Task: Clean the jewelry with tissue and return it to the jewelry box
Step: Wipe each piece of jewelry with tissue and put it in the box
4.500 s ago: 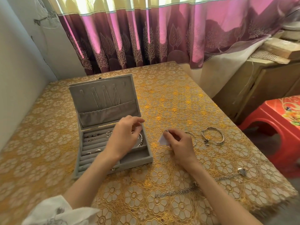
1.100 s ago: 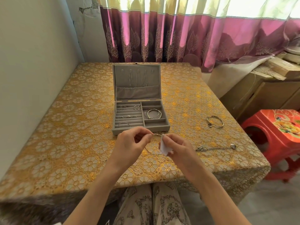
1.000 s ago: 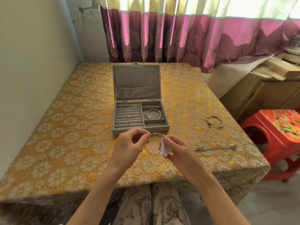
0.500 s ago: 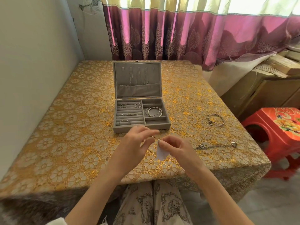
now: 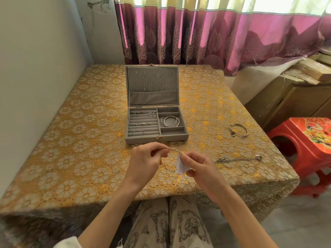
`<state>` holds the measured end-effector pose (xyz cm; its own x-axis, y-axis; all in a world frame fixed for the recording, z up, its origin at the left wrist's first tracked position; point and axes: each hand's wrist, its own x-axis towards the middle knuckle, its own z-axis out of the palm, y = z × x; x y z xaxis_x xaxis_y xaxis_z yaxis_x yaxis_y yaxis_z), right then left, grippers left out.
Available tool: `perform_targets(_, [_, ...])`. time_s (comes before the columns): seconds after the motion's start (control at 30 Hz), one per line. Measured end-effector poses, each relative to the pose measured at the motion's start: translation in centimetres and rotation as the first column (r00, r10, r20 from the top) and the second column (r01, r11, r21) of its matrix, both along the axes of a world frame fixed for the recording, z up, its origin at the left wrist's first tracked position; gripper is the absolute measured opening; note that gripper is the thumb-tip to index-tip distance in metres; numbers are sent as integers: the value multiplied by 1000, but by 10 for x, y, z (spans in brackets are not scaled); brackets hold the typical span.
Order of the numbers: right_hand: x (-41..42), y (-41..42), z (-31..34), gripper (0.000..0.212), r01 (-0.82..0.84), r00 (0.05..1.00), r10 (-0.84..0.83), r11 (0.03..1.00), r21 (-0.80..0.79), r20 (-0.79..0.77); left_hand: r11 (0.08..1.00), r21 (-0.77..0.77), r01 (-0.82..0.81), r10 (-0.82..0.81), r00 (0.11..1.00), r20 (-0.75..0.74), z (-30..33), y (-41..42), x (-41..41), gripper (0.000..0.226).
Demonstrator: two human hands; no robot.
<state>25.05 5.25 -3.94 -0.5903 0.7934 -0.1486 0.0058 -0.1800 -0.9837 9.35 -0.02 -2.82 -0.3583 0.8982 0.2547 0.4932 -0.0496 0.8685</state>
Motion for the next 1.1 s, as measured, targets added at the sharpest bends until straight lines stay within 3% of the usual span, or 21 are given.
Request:
perform_targets(0.17, [0,-4,-2,18,46,997,-47,999,-15,-56,993,-114,12,15,970,241,-4,-1,4,14])
perform_targets(0.2, [0,-4,-2,18,47,998,-47,999,11,-33,989,-140,50,-20,978,207,-4,-1,4,15])
perform_targets(0.27, [0,-3,-2,17,35,998,-38,997,76,41,983,-154,95,-99,995,-19,-4,0,3,19])
perform_targets(0.37, [0,-1,2,16,14,997,-23,993,116,78,984,-86,159,-180,913,-365,3,1,0,18])
perform_targets(0.47, [-2,1,7,17,13,996,-24,991,133,82,973,-26,228,-214,863,-458,9,3,-4,13])
perform_targets(0.6, [-4,3,9,24,46,998,-48,997,66,39,988,28,149,-131,931,-341,7,3,0,8])
perform_targets(0.77, [-3,4,6,25,74,997,-75,997,33,17,996,-20,83,-85,990,-113,-1,1,6,6])
perform_targets(0.97, [5,3,-3,20,107,990,-118,987,-119,-83,997,-79,10,-1,994,109,-4,3,5,9])
perform_targets(1.1, [3,2,-4,15,126,971,-170,961,-245,-169,991,-135,-5,47,950,309,-6,2,12,8])
